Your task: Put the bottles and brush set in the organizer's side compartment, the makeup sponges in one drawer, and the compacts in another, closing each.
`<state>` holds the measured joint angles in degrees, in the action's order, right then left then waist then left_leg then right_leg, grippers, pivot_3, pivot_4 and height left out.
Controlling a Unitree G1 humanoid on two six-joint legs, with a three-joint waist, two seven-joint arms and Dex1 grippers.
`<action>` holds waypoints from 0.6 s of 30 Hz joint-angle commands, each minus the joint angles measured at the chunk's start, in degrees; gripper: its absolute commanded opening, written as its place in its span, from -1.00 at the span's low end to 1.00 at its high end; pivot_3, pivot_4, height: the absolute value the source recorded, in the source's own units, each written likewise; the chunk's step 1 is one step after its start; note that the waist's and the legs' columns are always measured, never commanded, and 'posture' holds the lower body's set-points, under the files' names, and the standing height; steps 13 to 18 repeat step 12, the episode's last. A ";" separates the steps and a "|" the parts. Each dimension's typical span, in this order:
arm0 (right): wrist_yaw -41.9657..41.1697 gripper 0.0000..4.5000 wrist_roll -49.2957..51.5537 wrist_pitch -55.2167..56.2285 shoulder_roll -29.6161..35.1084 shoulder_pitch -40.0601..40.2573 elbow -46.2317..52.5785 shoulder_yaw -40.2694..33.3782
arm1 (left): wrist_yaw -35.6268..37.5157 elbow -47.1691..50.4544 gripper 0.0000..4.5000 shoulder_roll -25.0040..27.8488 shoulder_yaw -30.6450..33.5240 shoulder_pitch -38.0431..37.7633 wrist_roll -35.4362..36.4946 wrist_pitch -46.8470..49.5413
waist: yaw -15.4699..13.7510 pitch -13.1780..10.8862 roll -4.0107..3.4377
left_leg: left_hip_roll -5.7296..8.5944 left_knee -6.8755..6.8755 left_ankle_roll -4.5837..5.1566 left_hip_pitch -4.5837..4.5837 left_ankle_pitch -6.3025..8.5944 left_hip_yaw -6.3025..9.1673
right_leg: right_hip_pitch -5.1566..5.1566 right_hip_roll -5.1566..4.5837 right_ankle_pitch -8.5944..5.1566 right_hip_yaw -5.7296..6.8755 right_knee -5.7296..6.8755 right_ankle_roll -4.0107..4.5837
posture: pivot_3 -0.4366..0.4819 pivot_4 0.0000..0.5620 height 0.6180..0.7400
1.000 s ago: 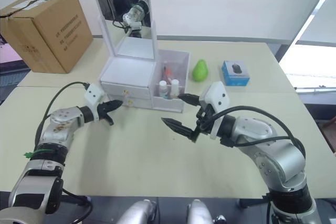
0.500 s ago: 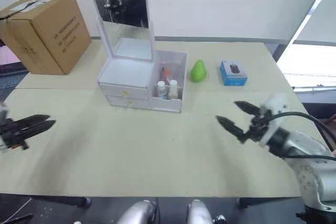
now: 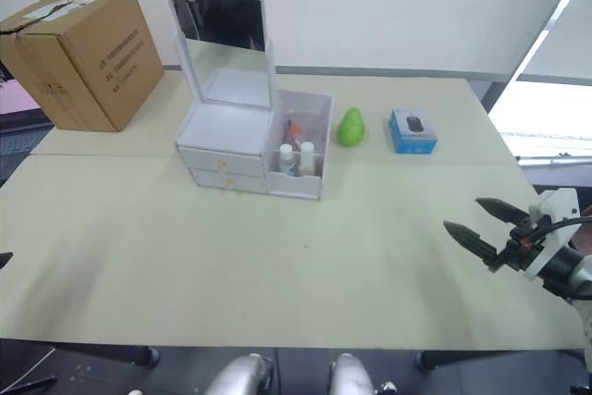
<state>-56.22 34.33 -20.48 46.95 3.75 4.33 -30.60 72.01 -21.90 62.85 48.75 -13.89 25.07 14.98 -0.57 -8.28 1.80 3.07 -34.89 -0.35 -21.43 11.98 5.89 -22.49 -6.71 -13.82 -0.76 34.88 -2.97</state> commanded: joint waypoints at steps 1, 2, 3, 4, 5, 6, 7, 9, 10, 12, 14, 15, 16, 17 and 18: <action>-0.07 1.00 -0.01 0.75 1.20 -1.19 0.93 -1.04 | -0.41 1.92 0.99 0.25 2.10 0.76 1.23 -0.34 | -0.01 0.01 0.02 | 0.00 0.00 0.00 0.00 0.00 -0.01 | 0.00 -0.01 0.00 0.00 0.00 0.00 | -0.05 -0.47 0.94; -0.02 1.00 -0.07 0.62 1.17 -1.37 1.04 -0.90 | -0.49 2.02 0.99 0.22 1.98 0.82 1.18 -0.30 | -0.02 0.01 0.02 | -0.01 0.00 0.00 0.00 0.00 -0.01 | 0.00 -0.01 0.00 0.00 0.00 0.00 | -0.05 -0.47 0.94; 0.04 1.00 -0.05 0.39 1.16 -1.48 1.26 -0.80 | -0.65 1.97 0.99 0.20 1.81 0.98 1.05 -0.49 | -0.02 0.01 0.02 | -0.01 0.00 0.00 -0.01 0.00 -0.01 | 0.00 -0.01 0.00 0.00 0.00 0.00 | -0.05 -0.47 0.94; 0.08 1.00 -0.02 0.22 1.17 -1.56 1.42 -0.74 | -0.67 1.94 0.99 0.19 1.65 1.08 0.98 -0.50 | -0.01 0.01 0.02 | -0.01 0.01 0.00 0.00 0.00 -0.02 | 0.00 -0.01 0.00 0.00 0.00 0.00 | -0.05 -0.47 0.94; 0.09 1.00 -0.02 0.11 1.17 -1.60 1.52 -0.71 | -0.68 1.92 0.99 0.19 1.53 1.13 0.92 -0.53 | 0.00 0.01 0.02 | -0.01 0.02 0.00 0.00 0.00 -0.02 | 0.00 -0.01 0.00 0.00 0.01 0.00 | -0.05 -0.47 0.94; 0.10 1.00 0.00 0.01 1.19 -1.61 1.61 -0.70 | -0.68 1.92 0.99 0.20 1.44 1.15 0.84 -0.63 | 0.02 0.01 0.02 | -0.01 0.02 0.00 0.00 0.00 -0.03 | -0.01 0.00 0.00 0.00 0.01 0.00 | -0.05 -0.47 0.94; 0.11 1.00 0.03 -0.08 1.20 -1.63 1.69 -0.69 | -0.72 1.87 0.99 0.21 1.35 1.21 0.77 -0.73 | 0.04 0.01 0.02 | -0.01 0.02 0.00 0.00 0.00 -0.04 | -0.01 0.00 0.00 0.00 0.01 -0.01 | -0.05 -0.47 0.94; 0.34 1.00 0.17 -0.44 1.13 -1.60 2.26 -0.59 | -0.82 1.34 0.99 0.27 1.11 1.47 0.59 -1.01 | 0.04 0.01 0.02 | -0.02 0.02 0.00 0.00 0.00 -0.05 | -0.01 0.00 0.00 0.00 0.01 -0.01 | -0.05 -0.47 0.94; 0.46 1.00 0.24 -0.64 1.07 -1.61 2.56 -0.50 | -0.83 1.06 0.99 0.31 0.94 1.61 0.48 -1.20 | 0.02 0.01 0.02 | -0.02 0.02 0.00 0.00 0.00 -0.05 | -0.01 0.00 0.00 0.00 0.01 -0.01 | -0.05 -0.47 0.94; 0.68 1.00 0.27 -0.99 0.95 -1.63 3.03 -0.41 | -0.88 0.69 0.99 0.33 0.71 1.94 0.26 -1.74 | 0.01 0.01 0.02 | -0.03 0.02 0.00 0.00 0.00 -0.05 | -0.01 0.01 0.00 0.00 0.01 0.00 | -0.05 -0.47 0.94; 0.68 1.00 0.27 -0.99 0.95 -1.63 3.03 -0.41 | -0.88 0.69 0.99 0.33 0.71 1.94 0.26 -1.74 | 0.01 0.01 0.02 | -0.03 0.02 0.00 0.00 0.00 -0.05 | -0.01 0.01 0.00 0.00 0.01 0.00 | -0.05 -0.47 0.94; 0.68 1.00 0.27 -0.99 0.95 -1.63 3.03 -0.41 | -0.88 0.69 0.99 0.33 0.71 1.94 0.26 -1.74 | 0.01 0.01 0.02 | -0.03 0.02 0.00 0.00 0.00 -0.05 | -0.01 0.01 0.00 0.00 0.01 0.00 | -0.05 -0.47 0.94; 0.68 1.00 0.27 -0.99 0.95 -1.63 3.03 -0.41 | -0.88 0.69 0.99 0.33 0.71 1.94 0.26 -1.74 | 0.01 0.01 0.02 | -0.03 0.02 0.00 0.00 0.00 -0.05 | -0.01 0.01 0.00 0.00 0.01 0.00 | -0.05 -0.47 0.94; 0.68 1.00 0.27 -0.99 0.95 -1.63 3.03 -0.41 | -0.88 0.69 0.99 0.33 0.71 1.94 0.26 -1.74 | 0.01 0.01 0.02 | -0.03 0.02 0.00 0.00 0.00 -0.05 | -0.01 0.01 0.00 0.00 0.01 0.00 | -0.05 -0.47 0.94; 0.68 1.00 0.27 -0.99 0.95 -1.63 3.03 -0.41 | -0.88 0.69 0.99 0.33 0.71 1.94 0.26 -1.74 | 0.01 0.01 0.02 | -0.03 0.02 0.00 0.00 0.00 -0.05 | -0.01 0.01 0.00 0.00 0.01 0.00 | -0.05 -0.47 0.94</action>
